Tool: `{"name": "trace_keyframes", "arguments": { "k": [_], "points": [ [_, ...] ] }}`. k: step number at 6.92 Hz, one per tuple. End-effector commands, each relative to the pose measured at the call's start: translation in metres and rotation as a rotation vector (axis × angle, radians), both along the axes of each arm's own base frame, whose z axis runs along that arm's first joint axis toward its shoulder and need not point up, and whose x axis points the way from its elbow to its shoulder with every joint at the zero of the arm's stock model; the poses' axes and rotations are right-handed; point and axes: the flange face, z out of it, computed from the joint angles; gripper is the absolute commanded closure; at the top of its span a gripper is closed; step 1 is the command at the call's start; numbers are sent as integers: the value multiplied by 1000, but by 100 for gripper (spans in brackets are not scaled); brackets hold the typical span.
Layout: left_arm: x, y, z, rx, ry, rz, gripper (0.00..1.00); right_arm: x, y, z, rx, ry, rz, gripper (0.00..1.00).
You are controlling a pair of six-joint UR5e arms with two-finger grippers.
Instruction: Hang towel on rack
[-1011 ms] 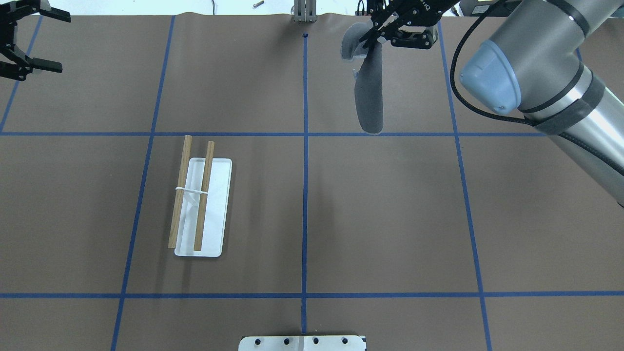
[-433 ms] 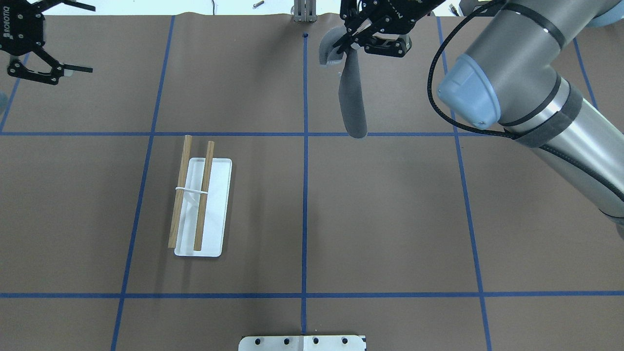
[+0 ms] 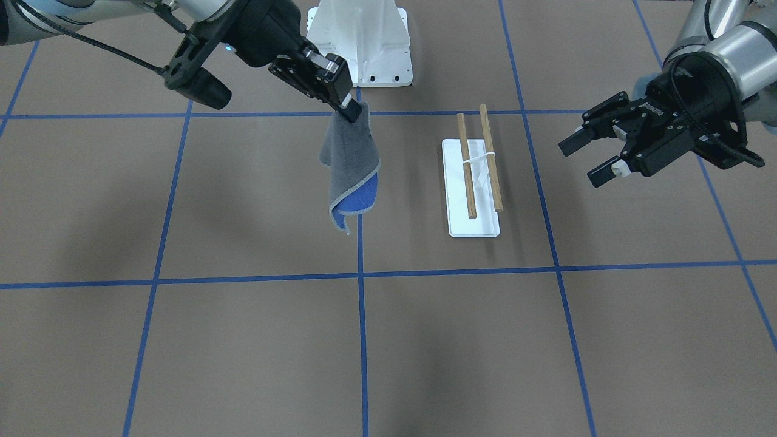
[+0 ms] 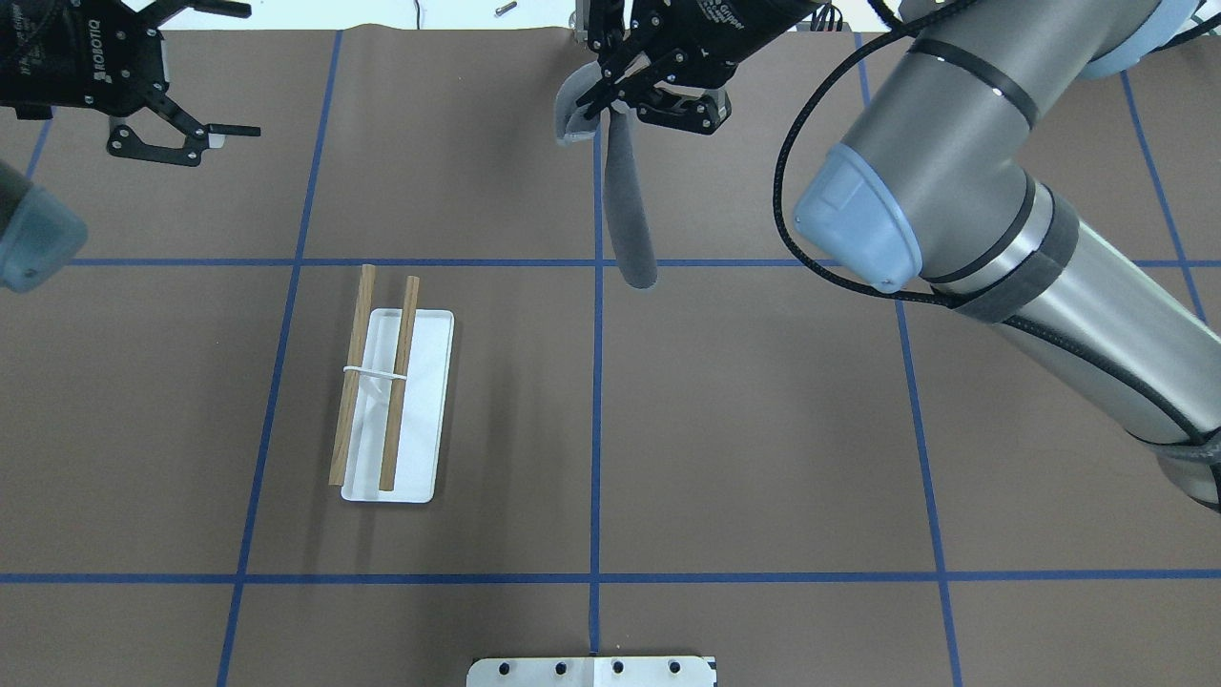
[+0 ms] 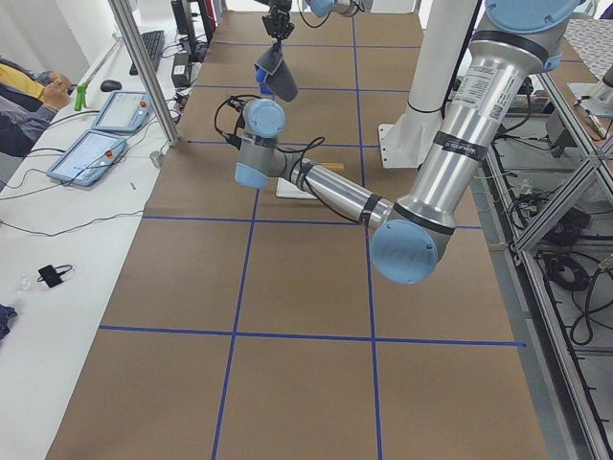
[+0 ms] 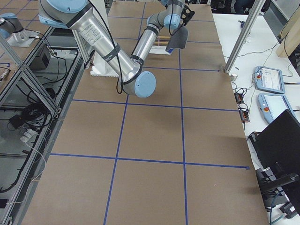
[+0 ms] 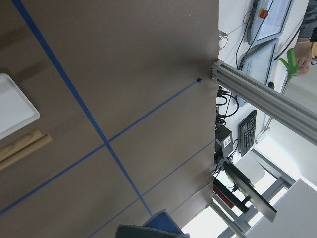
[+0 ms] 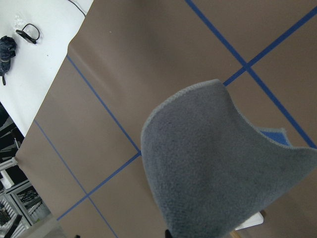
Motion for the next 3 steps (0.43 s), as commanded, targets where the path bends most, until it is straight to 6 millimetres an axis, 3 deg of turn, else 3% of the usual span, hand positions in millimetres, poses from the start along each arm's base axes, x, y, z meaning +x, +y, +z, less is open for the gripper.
{"name": "trace_keyframes", "arguments": {
  "k": [1,3],
  "points": [
    [38,8,-19,-42,65,11,2,-24,20,-12,6,-60,18,100],
    [57,24,-29,-28,85,40,2,-36,29,-24,23,-71,27,100]
  ]
}}
